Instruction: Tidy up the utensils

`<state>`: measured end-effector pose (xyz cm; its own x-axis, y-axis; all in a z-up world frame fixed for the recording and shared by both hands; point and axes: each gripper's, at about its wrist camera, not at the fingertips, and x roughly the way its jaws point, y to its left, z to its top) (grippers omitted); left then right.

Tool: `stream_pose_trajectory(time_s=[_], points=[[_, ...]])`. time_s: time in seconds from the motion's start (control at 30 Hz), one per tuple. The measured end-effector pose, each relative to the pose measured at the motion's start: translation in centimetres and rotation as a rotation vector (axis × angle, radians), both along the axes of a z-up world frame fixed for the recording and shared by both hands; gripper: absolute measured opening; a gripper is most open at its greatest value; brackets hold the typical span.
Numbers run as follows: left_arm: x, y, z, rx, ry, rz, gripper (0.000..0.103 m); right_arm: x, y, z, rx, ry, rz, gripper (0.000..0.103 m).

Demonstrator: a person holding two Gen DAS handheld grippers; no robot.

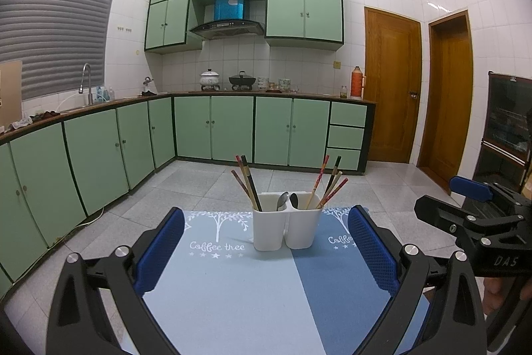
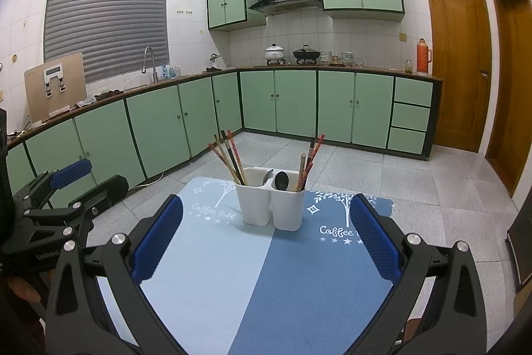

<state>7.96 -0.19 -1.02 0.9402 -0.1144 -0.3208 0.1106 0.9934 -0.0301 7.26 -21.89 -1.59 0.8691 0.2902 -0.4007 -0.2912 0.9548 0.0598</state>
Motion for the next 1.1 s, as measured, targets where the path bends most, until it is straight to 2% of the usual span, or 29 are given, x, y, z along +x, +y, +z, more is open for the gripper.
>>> stream_pose_trajectory(time_s=[1.1], points=[[0.48,0.20,-0.07,-0.006,0.003,0.009,0.097,0.19,0.12,0.07,-0.004,0.001,0.003,0.097]])
